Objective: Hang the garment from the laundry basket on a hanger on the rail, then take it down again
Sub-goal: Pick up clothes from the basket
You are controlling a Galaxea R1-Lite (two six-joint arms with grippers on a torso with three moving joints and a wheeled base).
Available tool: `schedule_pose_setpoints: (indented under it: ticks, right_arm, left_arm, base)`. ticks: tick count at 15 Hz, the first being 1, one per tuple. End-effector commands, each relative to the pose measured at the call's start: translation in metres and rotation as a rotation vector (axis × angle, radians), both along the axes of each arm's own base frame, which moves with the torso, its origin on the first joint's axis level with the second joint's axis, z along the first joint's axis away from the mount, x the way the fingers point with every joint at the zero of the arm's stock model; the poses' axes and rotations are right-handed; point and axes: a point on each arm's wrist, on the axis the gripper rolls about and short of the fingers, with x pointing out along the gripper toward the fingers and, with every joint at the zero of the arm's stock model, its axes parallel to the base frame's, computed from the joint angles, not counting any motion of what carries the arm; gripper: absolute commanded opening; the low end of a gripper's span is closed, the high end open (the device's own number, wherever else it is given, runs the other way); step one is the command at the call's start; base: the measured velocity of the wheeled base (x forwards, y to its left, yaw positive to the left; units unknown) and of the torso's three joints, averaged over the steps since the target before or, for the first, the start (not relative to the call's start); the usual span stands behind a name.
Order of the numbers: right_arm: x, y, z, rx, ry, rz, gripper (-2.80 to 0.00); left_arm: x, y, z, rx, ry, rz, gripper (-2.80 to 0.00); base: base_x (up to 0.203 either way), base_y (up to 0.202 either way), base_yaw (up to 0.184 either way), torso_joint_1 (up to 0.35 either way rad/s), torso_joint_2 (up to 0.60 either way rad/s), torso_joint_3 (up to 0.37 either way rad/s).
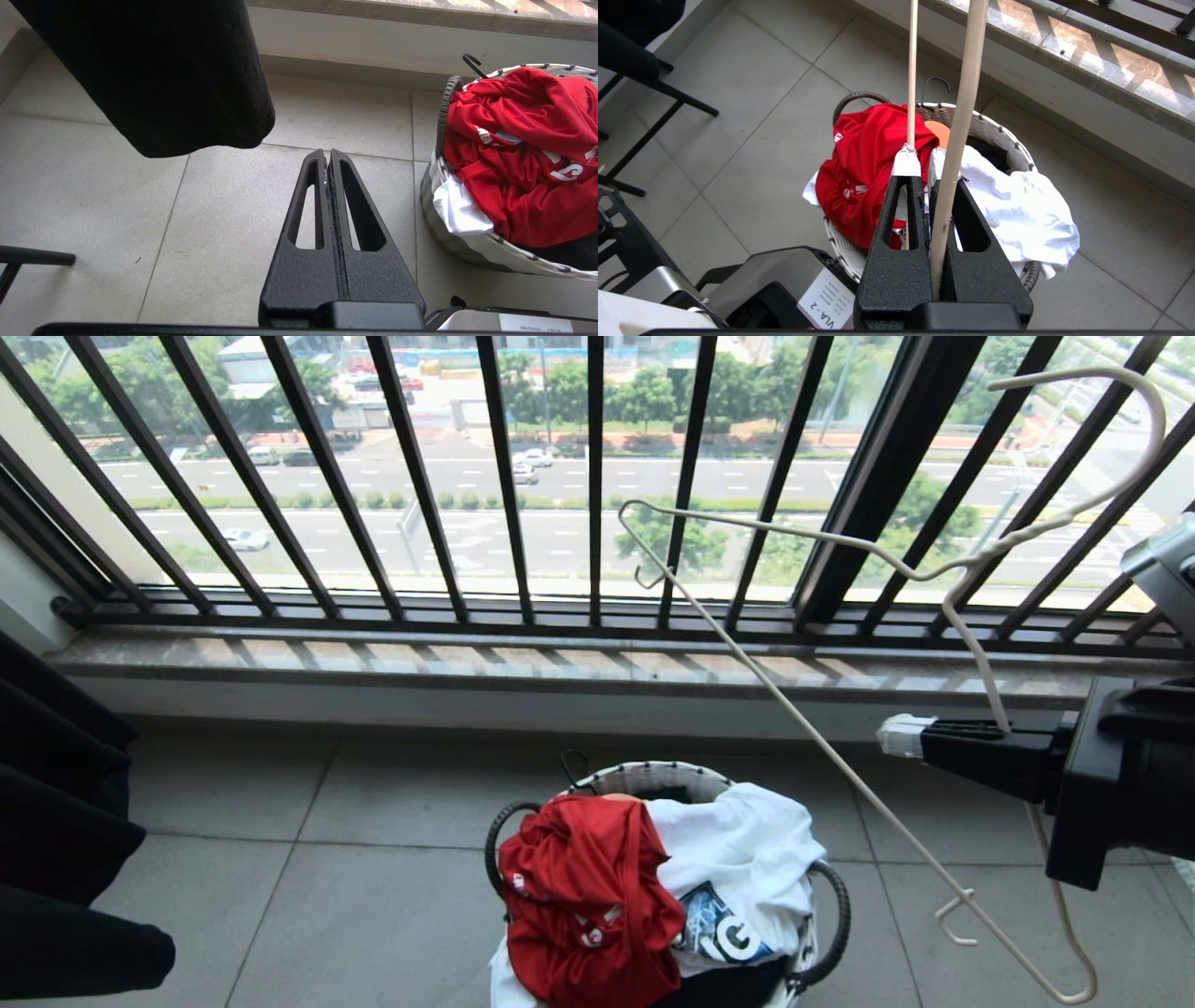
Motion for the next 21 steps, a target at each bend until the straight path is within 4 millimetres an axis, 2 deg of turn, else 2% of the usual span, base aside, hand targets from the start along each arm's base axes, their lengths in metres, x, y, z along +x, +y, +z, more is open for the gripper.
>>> schedule_pose_setpoints:
  ticks: [1,2,4,7,10,12,14,16,19,21]
  right_arm:
    - [-0.001,0.0,0.0,0.001,-0.002,0.004,-2.8]
    - [-0.002,-0.001,0.001,0.004,-0.006,0.003,-2.8]
    - [-0.004,-0.003,0.003,0.011,-0.017,0.004,-2.8]
    - [-0.007,-0.004,0.007,0.021,-0.032,0.003,-2.8]
    - [-0.011,-0.008,0.012,0.033,-0.053,-0.002,-2.8]
    - [-0.012,-0.009,0.014,0.034,-0.064,-0.012,-2.8]
    - [-0.01,-0.012,0.016,0.038,-0.068,-0.032,-2.8]
    - [-0.003,-0.012,0.013,0.028,-0.052,-0.055,-2.8]
    - [0.006,-0.01,0.008,0.01,-0.027,-0.069,-2.8]
    - [0.014,-0.013,0.006,0.003,-0.015,-0.105,-2.8]
  left_arm:
    - [-0.001,0.0,0.002,0.026,-0.004,0.0,-2.8]
    - [-0.002,0.0,0.007,0.032,-0.019,-0.001,-2.8]
    - [-0.004,0.0,0.032,0.031,-0.048,-0.005,-2.8]
    - [0.016,-0.001,0.072,0.025,0.052,-0.043,-2.8]
    - [0.069,-0.003,0.104,-0.005,0.265,-0.142,-2.8]
    - [0.116,-0.011,0.121,-0.036,0.412,-0.249,-2.8]
    - [0.163,-0.035,0.131,-0.054,0.551,-0.372,-2.8]
    - [0.207,-0.071,0.127,-0.038,0.7,-0.456,-2.8]
    - [0.272,-0.135,0.108,-0.006,0.843,-0.526,-2.8]
    - [0.308,-0.18,0.108,-0.016,0.857,-0.563,-2.8]
  base:
    - [0.0,0.0,0.0,0.0,0.0,0.0]
    - [0.0,0.0,0.0,0.0,0.0,0.0]
    - [0.0,0.0,0.0,0.0,0.0,0.0]
    - [0.0,0.0,0.0,0.0,0.0,0.0]
    - [0.0,0.0,0.0,0.0,0.0,0.0]
    - [0.0,0.0,0.0,0.0,0.0,0.0]
    - [0.0,0.0,0.0,0.0,0.0,0.0]
    - [0.0,0.0,0.0,0.0,0.0,0.0]
    - [0.0,0.0,0.0,0.0,0.0,0.0]
    - [0.0,0.0,0.0,0.0,0.0,0.0]
